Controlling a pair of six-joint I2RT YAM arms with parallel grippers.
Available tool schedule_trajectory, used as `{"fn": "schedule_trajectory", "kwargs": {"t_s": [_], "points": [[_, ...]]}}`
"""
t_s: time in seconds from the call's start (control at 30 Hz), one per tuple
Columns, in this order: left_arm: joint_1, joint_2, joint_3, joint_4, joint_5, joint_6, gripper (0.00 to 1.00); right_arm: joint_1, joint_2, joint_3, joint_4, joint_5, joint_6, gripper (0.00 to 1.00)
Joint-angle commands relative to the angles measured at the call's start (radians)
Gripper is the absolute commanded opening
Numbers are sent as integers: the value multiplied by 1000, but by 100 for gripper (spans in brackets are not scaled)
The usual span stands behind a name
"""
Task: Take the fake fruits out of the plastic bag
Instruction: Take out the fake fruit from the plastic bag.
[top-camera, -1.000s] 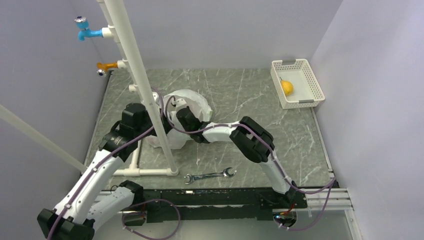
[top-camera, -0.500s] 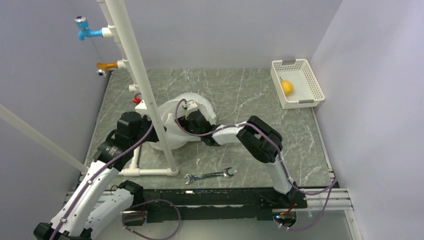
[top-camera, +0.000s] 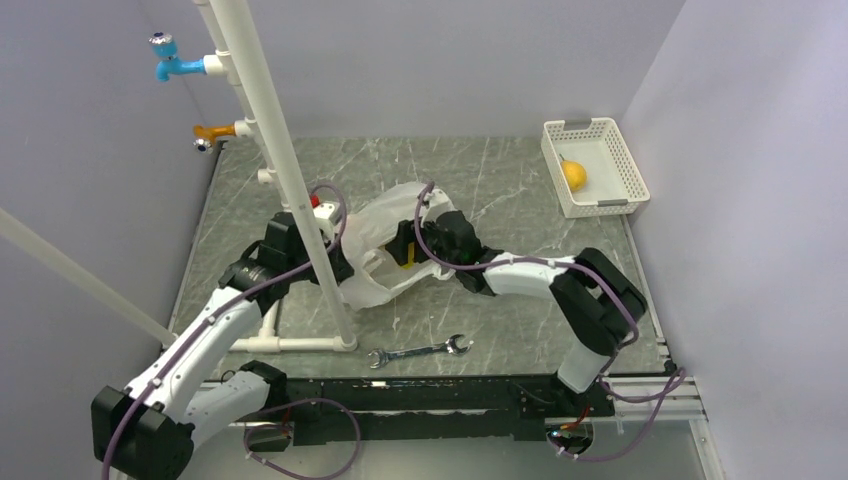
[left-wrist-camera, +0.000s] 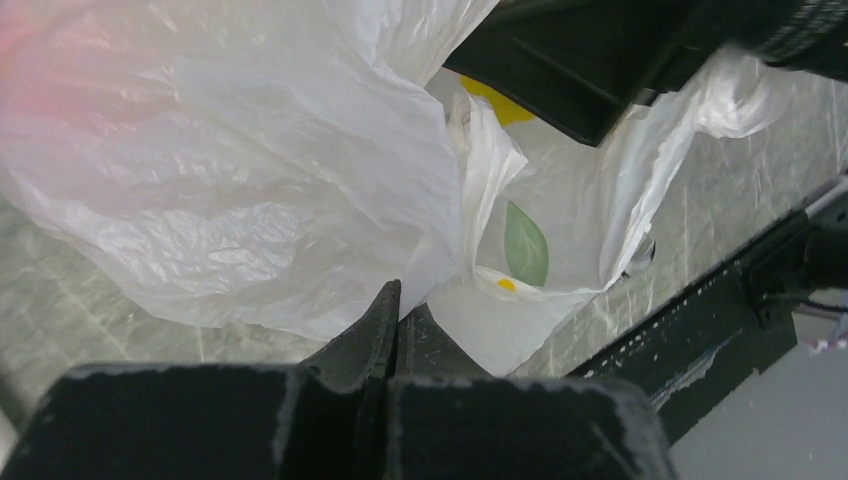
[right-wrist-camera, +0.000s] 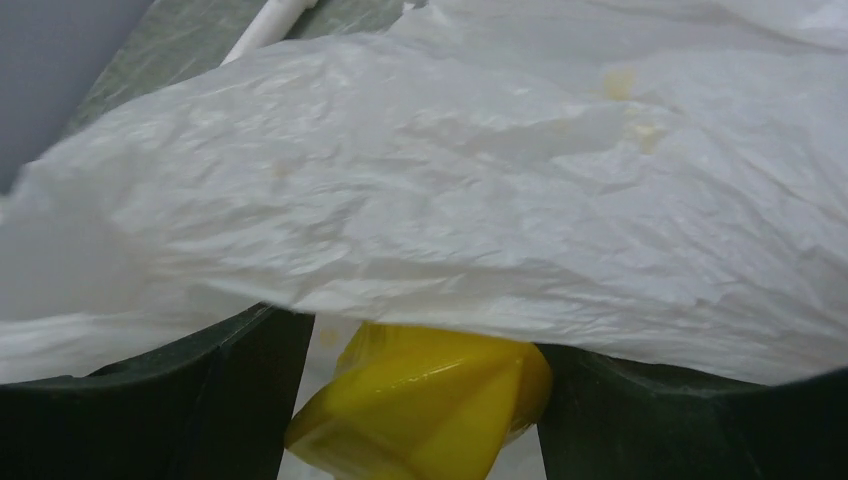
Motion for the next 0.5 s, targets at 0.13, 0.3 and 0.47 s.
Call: {"fn": "schedule_trajectory", "kwargs": {"t_s": [0.13, 0.3, 0.47], "points": [[-10, 78, 50, -5, 22, 93, 0, -9, -221, -145, 59, -35, 10, 17], [-10, 43, 7, 47, 56, 67, 0, -11, -272, -155, 29, -98, 49, 17], [-11, 116, 46, 61, 168, 49, 0, -10, -235, -90, 42, -177, 147, 13]]}}
